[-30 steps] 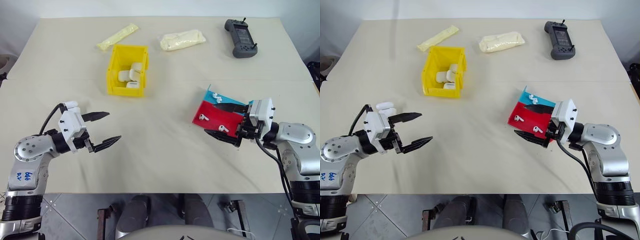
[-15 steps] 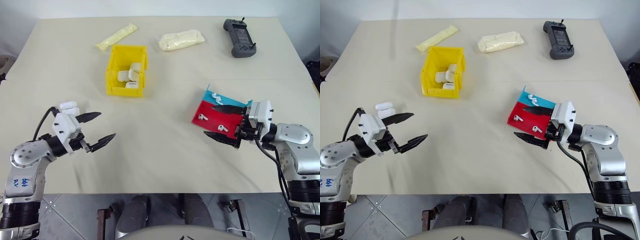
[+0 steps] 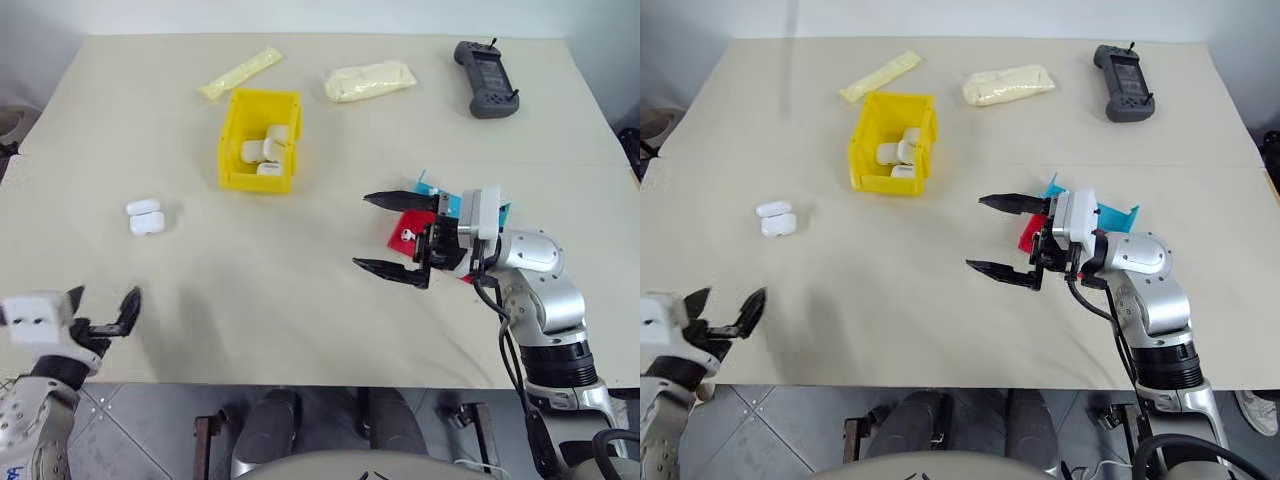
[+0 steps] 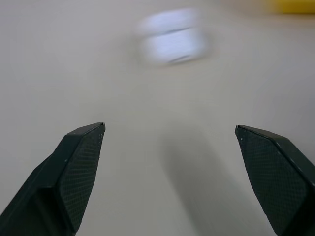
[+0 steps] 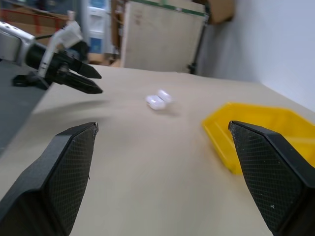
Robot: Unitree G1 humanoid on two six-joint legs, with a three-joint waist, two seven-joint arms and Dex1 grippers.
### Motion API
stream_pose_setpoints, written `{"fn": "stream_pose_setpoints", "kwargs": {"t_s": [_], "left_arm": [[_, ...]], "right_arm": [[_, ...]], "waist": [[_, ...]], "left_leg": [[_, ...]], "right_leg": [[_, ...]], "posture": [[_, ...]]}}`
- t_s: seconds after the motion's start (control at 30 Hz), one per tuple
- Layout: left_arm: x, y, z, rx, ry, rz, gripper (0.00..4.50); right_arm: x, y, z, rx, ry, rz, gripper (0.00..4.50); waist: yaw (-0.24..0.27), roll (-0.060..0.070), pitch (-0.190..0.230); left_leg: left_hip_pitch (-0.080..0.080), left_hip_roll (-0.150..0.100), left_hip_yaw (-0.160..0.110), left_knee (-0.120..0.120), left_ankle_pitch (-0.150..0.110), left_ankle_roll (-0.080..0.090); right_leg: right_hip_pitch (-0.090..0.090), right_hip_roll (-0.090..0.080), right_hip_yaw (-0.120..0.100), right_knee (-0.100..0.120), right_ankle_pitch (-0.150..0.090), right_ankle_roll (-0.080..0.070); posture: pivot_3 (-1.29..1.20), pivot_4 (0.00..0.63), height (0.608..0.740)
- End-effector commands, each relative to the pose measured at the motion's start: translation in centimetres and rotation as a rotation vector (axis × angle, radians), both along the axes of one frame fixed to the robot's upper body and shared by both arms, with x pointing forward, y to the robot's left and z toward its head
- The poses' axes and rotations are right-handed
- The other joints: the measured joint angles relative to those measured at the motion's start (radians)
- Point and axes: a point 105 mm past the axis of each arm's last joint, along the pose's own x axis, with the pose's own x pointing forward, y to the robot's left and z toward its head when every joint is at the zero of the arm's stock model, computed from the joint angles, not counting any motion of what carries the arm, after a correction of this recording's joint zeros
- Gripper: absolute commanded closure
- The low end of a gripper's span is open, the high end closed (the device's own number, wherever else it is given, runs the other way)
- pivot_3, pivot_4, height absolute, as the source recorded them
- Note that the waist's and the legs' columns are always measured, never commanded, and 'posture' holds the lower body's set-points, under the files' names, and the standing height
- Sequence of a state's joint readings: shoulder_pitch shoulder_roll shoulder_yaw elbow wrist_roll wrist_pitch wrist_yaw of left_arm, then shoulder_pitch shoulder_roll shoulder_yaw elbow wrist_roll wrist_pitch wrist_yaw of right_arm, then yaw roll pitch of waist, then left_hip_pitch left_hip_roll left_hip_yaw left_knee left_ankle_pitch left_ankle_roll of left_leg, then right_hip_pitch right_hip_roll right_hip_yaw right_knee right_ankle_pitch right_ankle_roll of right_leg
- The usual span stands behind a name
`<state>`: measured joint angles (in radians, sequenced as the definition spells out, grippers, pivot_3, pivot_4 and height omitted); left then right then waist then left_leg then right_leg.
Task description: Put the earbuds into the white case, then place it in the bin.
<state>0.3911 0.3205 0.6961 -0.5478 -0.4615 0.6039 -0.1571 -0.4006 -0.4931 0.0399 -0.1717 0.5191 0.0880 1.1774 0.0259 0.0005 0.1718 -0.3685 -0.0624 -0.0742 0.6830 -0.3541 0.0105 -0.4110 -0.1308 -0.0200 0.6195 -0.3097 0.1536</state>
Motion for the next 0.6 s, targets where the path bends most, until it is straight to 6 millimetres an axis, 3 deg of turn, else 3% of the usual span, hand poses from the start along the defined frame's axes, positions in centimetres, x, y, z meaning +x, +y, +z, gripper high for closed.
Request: {"fn": "stream_pose_setpoints", "kwargs": {"t_s": [0.03,0.3,0.37,0.47,0.6], "left_arm": [[0.2,-1.4,1.8,-0.012,-0.027,-0.031,0.00],[5.1,-1.9,6.0,-0.118,-0.021,-0.076,0.00],[7.0,-1.9,7.0,-0.084,0.062,-0.075,0.00],[9.2,-2.1,7.0,-0.096,0.265,-0.049,0.00],[11.7,-2.7,7.9,-0.160,0.300,-0.071,0.00]], "right_arm": [[-0.8,0.2,0.8,0.015,-0.048,0.034,0.05],[-0.3,-1.8,-0.4,-0.066,-0.015,-0.026,0.05],[-0.4,-2.0,-0.6,-0.073,-0.002,-0.036,0.05],[-0.6,-1.9,-0.8,-0.073,0.013,-0.034,0.05],[-0.7,-1.6,-0.6,-0.065,0.017,-0.033,0.05]], "waist": [[0.002,0.000,0.000],[-0.004,-0.001,0.000],[-0.003,-0.001,0.000],[-0.005,-0.001,0.000],[-0.016,-0.002,0.000]], "left_leg": [[0.000,0.000,0.000,0.000,0.000,0.000],[0.001,0.000,-0.002,0.000,0.000,-0.001],[0.001,-0.001,-0.002,0.000,0.000,-0.001],[0.001,-0.001,-0.002,0.000,0.000,-0.001],[0.001,-0.003,-0.002,-0.001,0.000,-0.001]], "right_leg": [[0.000,0.000,0.000,0.000,0.000,0.000],[-0.001,0.000,0.000,0.003,-0.001,-0.002],[-0.001,0.001,-0.001,0.007,-0.001,-0.002],[-0.002,0.001,-0.001,0.009,-0.001,-0.002],[-0.003,0.001,-0.001,0.008,-0.001,-0.002]], "posture": [[0.00,0.150,0.740],[0.00,0.150,0.740],[0.00,0.150,0.740],[0.00,0.150,0.740],[0.00,0.150,0.740]]}}
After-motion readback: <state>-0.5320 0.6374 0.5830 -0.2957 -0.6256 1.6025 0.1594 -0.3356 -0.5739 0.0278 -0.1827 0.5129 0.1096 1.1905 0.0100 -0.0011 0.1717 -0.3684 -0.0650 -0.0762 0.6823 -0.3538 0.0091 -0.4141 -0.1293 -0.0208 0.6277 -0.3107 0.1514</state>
